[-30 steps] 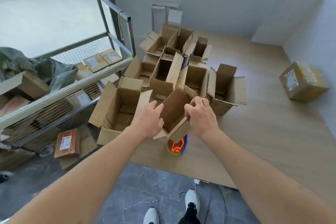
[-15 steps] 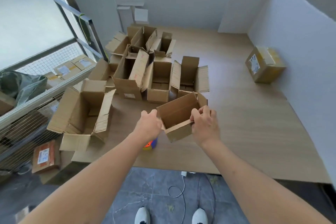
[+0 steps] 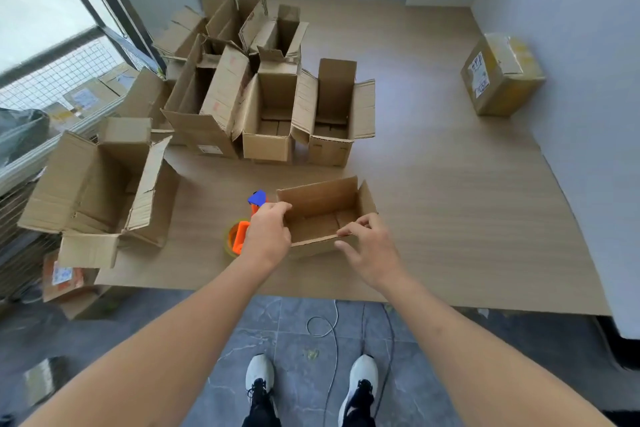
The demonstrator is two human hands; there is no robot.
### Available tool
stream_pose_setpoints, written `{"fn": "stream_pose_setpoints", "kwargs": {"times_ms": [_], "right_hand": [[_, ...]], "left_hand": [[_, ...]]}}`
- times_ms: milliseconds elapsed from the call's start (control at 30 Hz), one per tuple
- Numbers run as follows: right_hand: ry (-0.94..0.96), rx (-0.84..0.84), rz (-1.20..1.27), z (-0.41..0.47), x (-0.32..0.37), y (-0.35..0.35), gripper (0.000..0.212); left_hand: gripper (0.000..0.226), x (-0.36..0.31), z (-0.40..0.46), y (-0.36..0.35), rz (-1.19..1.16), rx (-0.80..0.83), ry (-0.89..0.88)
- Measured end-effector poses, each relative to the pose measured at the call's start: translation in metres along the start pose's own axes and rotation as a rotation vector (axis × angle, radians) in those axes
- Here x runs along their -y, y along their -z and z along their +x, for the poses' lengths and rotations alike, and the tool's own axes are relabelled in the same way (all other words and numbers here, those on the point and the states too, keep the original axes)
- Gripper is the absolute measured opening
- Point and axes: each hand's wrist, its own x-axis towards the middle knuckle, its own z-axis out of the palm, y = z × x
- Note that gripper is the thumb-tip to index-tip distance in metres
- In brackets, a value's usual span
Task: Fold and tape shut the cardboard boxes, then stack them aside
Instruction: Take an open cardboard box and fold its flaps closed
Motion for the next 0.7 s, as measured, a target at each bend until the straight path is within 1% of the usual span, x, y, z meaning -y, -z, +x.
{"fn": "stream_pose_setpoints", "kwargs": {"times_ms": [100, 200, 267, 333, 367, 433, 533, 600, 700], "right_hand": [[-0.031, 0.043, 0.106, -0.006, -0.003, -0.002, 0.027], [-0.1, -0.012, 0.154, -0.01, -0.002, 0.0, 0.045], [-0.189, -0.075, 0.158, -0.008, -0.002, -0.001, 0.06], [-0.313, -0.113, 0.175, -0.002, -0.002, -0.002, 0.073], [-0.374, -0.109, 0.18, 0.001, -0.003, -0.003, 0.076], [-0.449, -0.056, 0.164, 0.005, -0.004, -0.003, 0.074], [-0.409, 0.038, 0.092, 0.007, -0.003, -0.006, 0.052], [-0.358, 0.102, 0.039, 0.007, -0.001, -0.009, 0.043], [-0.305, 0.192, -0.051, 0.008, 0.002, -0.017, 0.046]], "left_hand": [[0.053, 0.007, -0.001, -0.004, 0.051, 0.107, -0.073], [0.048, 0.009, 0.0, -0.009, 0.123, 0.209, -0.118], [0.045, 0.013, 0.001, -0.015, 0.184, 0.305, -0.11], [0.053, 0.018, 0.0, -0.018, 0.22, 0.389, -0.081], [0.058, 0.021, -0.001, -0.019, 0.231, 0.418, -0.069], [0.069, 0.026, -0.003, -0.022, 0.258, 0.453, -0.078], [0.074, 0.028, -0.003, -0.023, 0.318, 0.469, -0.136], [0.068, 0.029, -0.001, -0.024, 0.35, 0.458, -0.153], [0.056, 0.031, 0.002, -0.028, 0.351, 0.422, -0.147]]}}
